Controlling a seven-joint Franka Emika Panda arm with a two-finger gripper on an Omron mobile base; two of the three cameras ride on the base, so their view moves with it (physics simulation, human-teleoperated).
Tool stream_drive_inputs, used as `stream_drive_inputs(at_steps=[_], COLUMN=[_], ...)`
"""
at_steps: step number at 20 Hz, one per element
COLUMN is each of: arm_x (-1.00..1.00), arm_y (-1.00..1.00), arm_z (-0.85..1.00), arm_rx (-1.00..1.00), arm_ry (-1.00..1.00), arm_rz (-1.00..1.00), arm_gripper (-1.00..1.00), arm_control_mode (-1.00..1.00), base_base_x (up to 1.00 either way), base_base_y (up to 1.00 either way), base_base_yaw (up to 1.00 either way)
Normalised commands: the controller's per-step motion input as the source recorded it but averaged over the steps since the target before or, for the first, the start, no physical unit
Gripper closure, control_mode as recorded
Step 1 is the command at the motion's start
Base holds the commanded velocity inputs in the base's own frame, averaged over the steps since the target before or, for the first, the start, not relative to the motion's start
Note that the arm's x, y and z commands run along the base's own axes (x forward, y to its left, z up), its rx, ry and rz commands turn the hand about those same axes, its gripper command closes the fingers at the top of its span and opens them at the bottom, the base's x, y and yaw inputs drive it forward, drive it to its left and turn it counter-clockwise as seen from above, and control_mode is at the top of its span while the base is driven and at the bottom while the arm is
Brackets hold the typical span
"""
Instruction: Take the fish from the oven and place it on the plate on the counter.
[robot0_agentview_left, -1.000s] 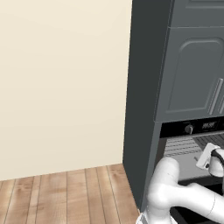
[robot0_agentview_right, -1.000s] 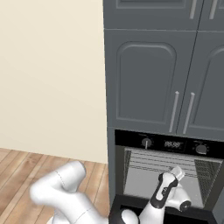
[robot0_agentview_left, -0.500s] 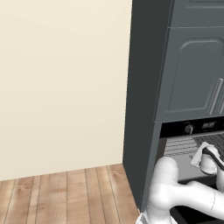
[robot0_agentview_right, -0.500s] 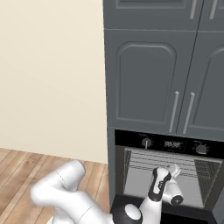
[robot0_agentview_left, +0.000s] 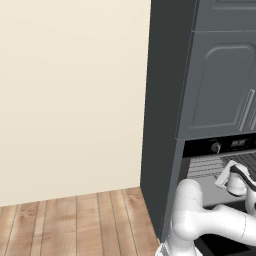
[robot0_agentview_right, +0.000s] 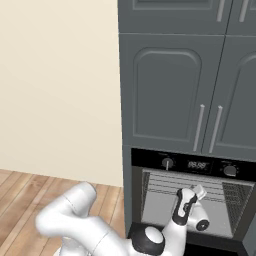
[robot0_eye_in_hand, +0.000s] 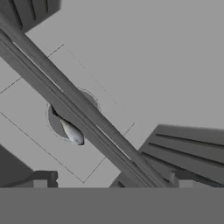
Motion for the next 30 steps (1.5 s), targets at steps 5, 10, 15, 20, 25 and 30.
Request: stream_drive_inputs(at_steps=[5, 10, 15, 20, 25, 30], arm_x=[0.1, 0.0, 0.17, 0.62, 0.77, 0.45], arm_y=[0.0, -0.01, -0.01, 0.0, 0.0, 0.0], arm_z=[-0.33, -0.52, -0.71, -0.72, -0.76, -0.9], arm_rx=[0.07, 0.04, 0.0, 0.0, 0.0, 0.0], arm_ry=[-0.04, -0.02, -0.05, -0.13, -0.22, -0.25], arm_rz=[0.0, 0.0, 0.0, 0.0, -0.02, -0.01], arm_gripper=[-1.0, -1.0, -1.0, -1.0, -1.0, -1.0], arm_control_mode=[-1.0, -1.0, -1.0, -1.0, -1.0, -1.0], base_base_x=[0.0, 0.0, 0.0, 0.0, 0.0, 0.0], base_base_y=[0.0, 0.0, 0.0, 0.0, 0.0, 0.0], base_base_yaw=[0.0, 0.0, 0.0, 0.0, 0.0, 0.0])
